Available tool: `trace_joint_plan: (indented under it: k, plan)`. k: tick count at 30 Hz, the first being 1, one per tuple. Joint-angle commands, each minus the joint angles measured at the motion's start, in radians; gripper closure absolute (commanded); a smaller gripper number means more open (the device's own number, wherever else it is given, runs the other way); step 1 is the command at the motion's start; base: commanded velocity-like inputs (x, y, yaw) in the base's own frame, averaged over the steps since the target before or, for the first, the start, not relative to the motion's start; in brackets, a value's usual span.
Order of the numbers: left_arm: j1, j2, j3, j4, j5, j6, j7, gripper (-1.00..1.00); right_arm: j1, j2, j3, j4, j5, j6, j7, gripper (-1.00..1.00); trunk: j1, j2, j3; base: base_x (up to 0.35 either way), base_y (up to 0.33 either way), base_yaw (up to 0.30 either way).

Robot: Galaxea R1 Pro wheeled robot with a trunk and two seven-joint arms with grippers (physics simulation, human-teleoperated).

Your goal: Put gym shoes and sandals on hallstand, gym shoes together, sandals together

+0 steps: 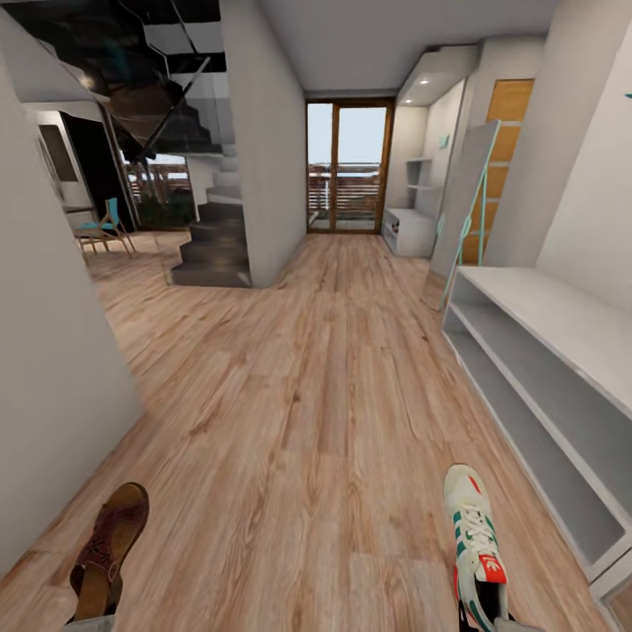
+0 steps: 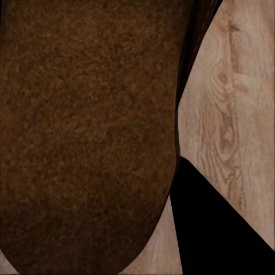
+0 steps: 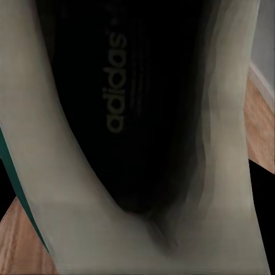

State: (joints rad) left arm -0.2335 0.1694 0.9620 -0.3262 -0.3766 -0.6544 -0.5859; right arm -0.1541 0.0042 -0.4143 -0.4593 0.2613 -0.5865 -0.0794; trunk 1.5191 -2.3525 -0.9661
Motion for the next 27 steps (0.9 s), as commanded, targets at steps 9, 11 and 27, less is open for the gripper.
trace_joint_plan:
  k: [9, 11, 27]
  plan:
    - [-0.001, 0.026, 0.012, -0.011, -0.004, -0.002, 0.0, 1.0, -0.001, 0.0, -0.003, 0.001, 0.011, -0.003, -0.008, 1.0, 0.0, 0.0, -0.015, 0.337, 0.0, -0.008]
    - [-0.001, 0.028, 0.017, -0.012, -0.003, -0.002, 0.0, 1.0, -0.001, 0.0, -0.003, 0.001, 0.011, -0.003, -0.008, 1.0, 0.0, 0.0, -0.018, 0.337, 0.0, -0.001]
    - [-0.001, 0.019, 0.088, -0.011, 0.006, -0.01, -0.011, 1.0, -0.001, 0.0, -0.003, 0.001, 0.012, -0.003, -0.008, 1.0, 0.0, 0.0, -0.044, 0.337, 0.0, 0.0]
